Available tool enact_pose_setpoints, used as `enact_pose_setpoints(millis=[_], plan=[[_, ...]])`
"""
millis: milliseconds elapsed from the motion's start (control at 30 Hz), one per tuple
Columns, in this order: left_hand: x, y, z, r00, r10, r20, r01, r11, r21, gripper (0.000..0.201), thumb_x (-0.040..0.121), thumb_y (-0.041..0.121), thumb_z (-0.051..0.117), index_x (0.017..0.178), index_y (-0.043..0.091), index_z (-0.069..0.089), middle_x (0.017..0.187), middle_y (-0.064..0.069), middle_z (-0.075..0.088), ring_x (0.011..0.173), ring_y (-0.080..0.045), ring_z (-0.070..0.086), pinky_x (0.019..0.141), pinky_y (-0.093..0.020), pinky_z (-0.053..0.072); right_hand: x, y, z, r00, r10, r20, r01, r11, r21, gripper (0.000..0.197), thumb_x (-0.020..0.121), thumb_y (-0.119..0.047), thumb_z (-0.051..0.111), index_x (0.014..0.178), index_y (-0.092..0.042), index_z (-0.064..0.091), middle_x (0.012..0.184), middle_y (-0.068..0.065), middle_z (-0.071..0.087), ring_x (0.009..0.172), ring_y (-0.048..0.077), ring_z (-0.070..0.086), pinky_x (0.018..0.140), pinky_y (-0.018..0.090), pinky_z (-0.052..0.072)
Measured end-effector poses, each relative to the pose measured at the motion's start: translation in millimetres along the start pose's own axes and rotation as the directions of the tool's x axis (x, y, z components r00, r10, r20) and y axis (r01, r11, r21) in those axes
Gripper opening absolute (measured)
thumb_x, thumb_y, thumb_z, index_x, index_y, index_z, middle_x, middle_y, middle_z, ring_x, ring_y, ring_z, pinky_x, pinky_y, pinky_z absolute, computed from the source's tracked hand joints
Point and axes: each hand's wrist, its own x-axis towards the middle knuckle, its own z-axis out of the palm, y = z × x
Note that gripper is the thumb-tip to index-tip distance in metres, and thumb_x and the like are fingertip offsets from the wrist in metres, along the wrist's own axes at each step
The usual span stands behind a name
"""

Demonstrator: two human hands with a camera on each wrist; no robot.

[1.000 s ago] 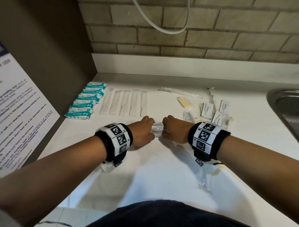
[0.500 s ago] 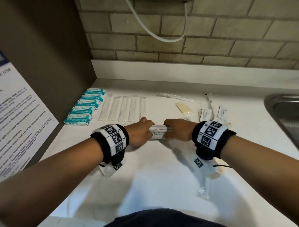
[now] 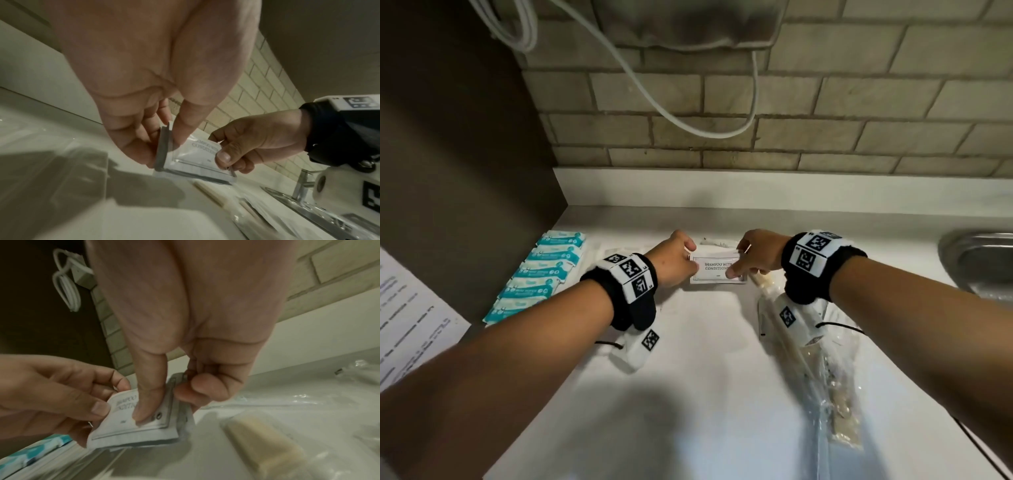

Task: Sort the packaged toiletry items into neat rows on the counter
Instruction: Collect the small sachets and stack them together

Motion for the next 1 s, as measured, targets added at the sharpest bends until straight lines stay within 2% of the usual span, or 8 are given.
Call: enact_pose_setpoints(millis=[267, 467, 567, 667, 767, 833, 900, 1000], plan=[[56.3, -14.8, 2.7, 0.989, -0.149, 0.014, 0.147, 0.982, 0.116, 0.041, 0.087, 0.019, 0.062, 0.123, 0.014, 0.043, 0.118, -0.009, 0.062, 0.104, -0.027, 0.062, 0.089, -0.031, 0.049, 59.5, 2.1, 2.0, 0.996, 0.062, 0.069, -0.058, 0.997, -0.058, 0.031, 0.075, -0.032, 0.078, 0.056, -0.013, 0.063, 0.05, 0.004, 0.049, 0.044, 0.016, 0.04, 0.052, 0.023, 0.035], [72.9, -15.9, 7.3, 0.987, -0.161, 0.002, 0.158, 0.969, 0.187, 0.041, 0.087, 0.018, 0.06, 0.125, 0.012, 0.046, 0.123, -0.007, 0.056, 0.11, -0.026, 0.057, 0.085, -0.027, 0.045, 74.7, 2.6, 4.4, 0.996, 0.084, 0.023, -0.077, 0.973, -0.217, 0.038, 0.076, -0.039, 0.075, 0.056, -0.013, 0.056, 0.047, -0.002, 0.052, 0.053, 0.018, 0.049, 0.054, 0.024, 0.039], [77.3, -12.9, 8.1, 0.988, -0.157, -0.006, 0.154, 0.961, 0.229, 0.038, 0.087, 0.017, 0.059, 0.123, 0.013, 0.048, 0.123, -0.007, 0.057, 0.11, -0.026, 0.057, 0.085, -0.026, 0.045, 75.1, 3.0, 1.8, 0.996, 0.088, 0.001, -0.084, 0.958, -0.275, 0.041, 0.076, -0.045, 0.073, 0.059, -0.012, 0.056, 0.056, -0.001, 0.052, 0.064, 0.022, 0.054, 0.063, 0.025, 0.04], [78.8, -7.6, 8.2, 0.987, -0.159, 0.007, 0.15, 0.944, 0.293, 0.033, 0.086, 0.015, 0.057, 0.118, 0.016, 0.05, 0.119, -0.007, 0.059, 0.105, -0.027, 0.059, 0.084, -0.029, 0.048, 71.9, 2.8, 0.4, 0.996, 0.087, 0.033, -0.074, 0.959, -0.275, 0.033, 0.078, -0.042, 0.072, 0.062, -0.015, 0.061, 0.061, 0.0, 0.061, 0.058, 0.016, 0.054, 0.068, 0.024, 0.044], [78.3, -0.8, 6.7, 0.99, -0.143, 0.013, 0.129, 0.926, 0.355, 0.031, 0.087, 0.013, 0.055, 0.118, 0.014, 0.054, 0.12, -0.009, 0.061, 0.107, -0.028, 0.059, 0.087, -0.031, 0.049, 68.9, 2.5, -1.9, 0.998, 0.057, 0.039, -0.044, 0.962, -0.27, 0.031, 0.081, -0.038, 0.071, 0.094, -0.011, 0.071, 0.086, 0.005, 0.074, 0.069, 0.019, 0.06, 0.073, 0.025, 0.049], [77.3, 1.5, 6.0, 0.992, -0.121, 0.018, 0.105, 0.919, 0.38, 0.032, 0.089, 0.012, 0.055, 0.121, 0.013, 0.057, 0.123, -0.008, 0.061, 0.112, -0.027, 0.058, 0.089, -0.029, 0.047, 67.0, 2.2, -3.5, 0.997, 0.06, 0.04, -0.048, 0.966, -0.254, 0.038, 0.083, -0.036, 0.07, 0.109, -0.008, 0.069, 0.09, 0.004, 0.072, 0.073, 0.018, 0.06, 0.065, 0.02, 0.045], [76.1, 2.8, 4.9, 0.993, -0.112, 0.031, 0.093, 0.923, 0.374, 0.032, 0.09, 0.01, 0.054, 0.121, 0.015, 0.059, 0.122, -0.006, 0.063, 0.112, -0.024, 0.059, 0.088, -0.025, 0.046, 65.8, 2.1, -4.2, 0.998, 0.053, 0.035, -0.042, 0.965, -0.26, 0.038, 0.084, -0.036, 0.069, 0.109, -0.007, 0.07, 0.092, 0.004, 0.074, 0.072, 0.017, 0.06, 0.062, 0.018, 0.043], [73.6, 3.8, 2.4, 0.991, -0.122, 0.06, 0.096, 0.94, 0.327, 0.034, 0.09, 0.008, 0.051, 0.12, 0.016, 0.063, 0.11, -0.007, 0.07, 0.1, -0.024, 0.067, 0.087, -0.028, 0.053, 67.2, 3.6, -3.1, 0.998, 0.056, 0.027, -0.046, 0.964, -0.261, 0.035, 0.084, -0.037, 0.068, 0.105, -0.009, 0.073, 0.09, 0.003, 0.073, 0.068, 0.016, 0.06, 0.074, 0.023, 0.047]])
